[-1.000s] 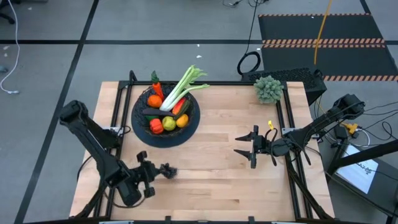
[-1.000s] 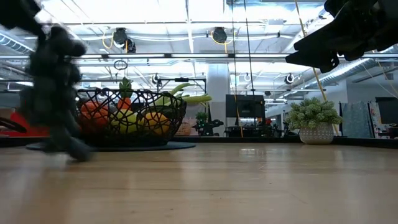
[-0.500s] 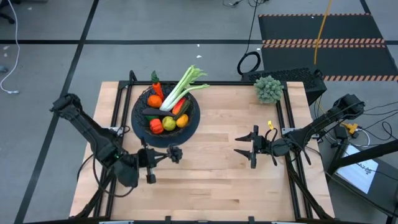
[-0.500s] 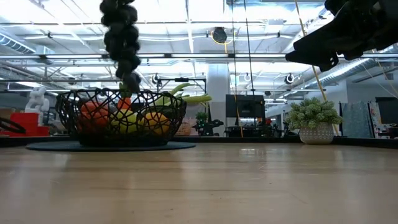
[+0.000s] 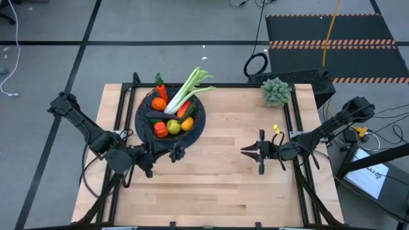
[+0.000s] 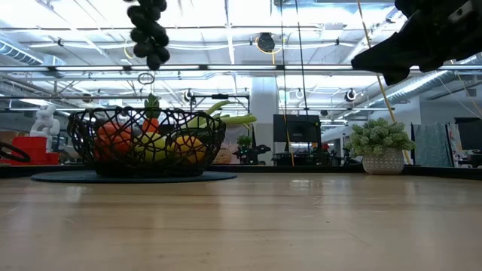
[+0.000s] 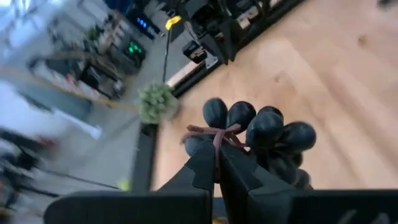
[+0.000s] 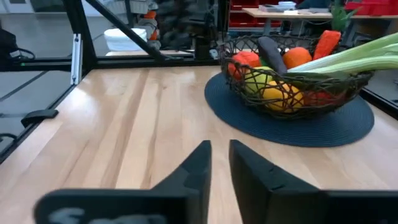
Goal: Build produce basket
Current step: Put the violet grapes into the black basket
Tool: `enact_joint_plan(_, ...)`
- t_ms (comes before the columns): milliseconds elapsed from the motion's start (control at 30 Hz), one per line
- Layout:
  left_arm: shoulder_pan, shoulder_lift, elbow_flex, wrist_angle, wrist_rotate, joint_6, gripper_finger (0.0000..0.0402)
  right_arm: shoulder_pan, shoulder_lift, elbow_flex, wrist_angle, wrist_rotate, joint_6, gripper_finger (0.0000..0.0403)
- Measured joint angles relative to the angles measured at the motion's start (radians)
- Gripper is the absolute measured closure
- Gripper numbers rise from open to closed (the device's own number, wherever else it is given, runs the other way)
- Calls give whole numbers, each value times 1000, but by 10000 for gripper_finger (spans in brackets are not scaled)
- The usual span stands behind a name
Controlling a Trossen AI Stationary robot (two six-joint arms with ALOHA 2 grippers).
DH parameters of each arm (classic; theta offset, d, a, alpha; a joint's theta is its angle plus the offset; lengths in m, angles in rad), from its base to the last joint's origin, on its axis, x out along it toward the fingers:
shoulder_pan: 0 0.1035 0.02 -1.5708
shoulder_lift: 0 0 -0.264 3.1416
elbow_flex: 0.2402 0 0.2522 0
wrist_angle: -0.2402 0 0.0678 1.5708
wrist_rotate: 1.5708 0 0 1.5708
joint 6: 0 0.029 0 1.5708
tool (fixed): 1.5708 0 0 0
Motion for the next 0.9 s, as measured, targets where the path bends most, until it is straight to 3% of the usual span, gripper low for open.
enact_joint_plan(267,1,-3,0,6,-2,370,392,0,0,0,-2,-1,0,398)
enact_joint_plan(433,1,-3,0,54,-10,499,397,0,0,0,-5,-1,0,401)
enact_joint_plan(700,1,-3,0,107,-11,501,397,0,0,0,-5,-1,0,399)
enact_joint_plan(900,1,-3,0,178,-11,300,392,0,0,0,-5,-1,0,399)
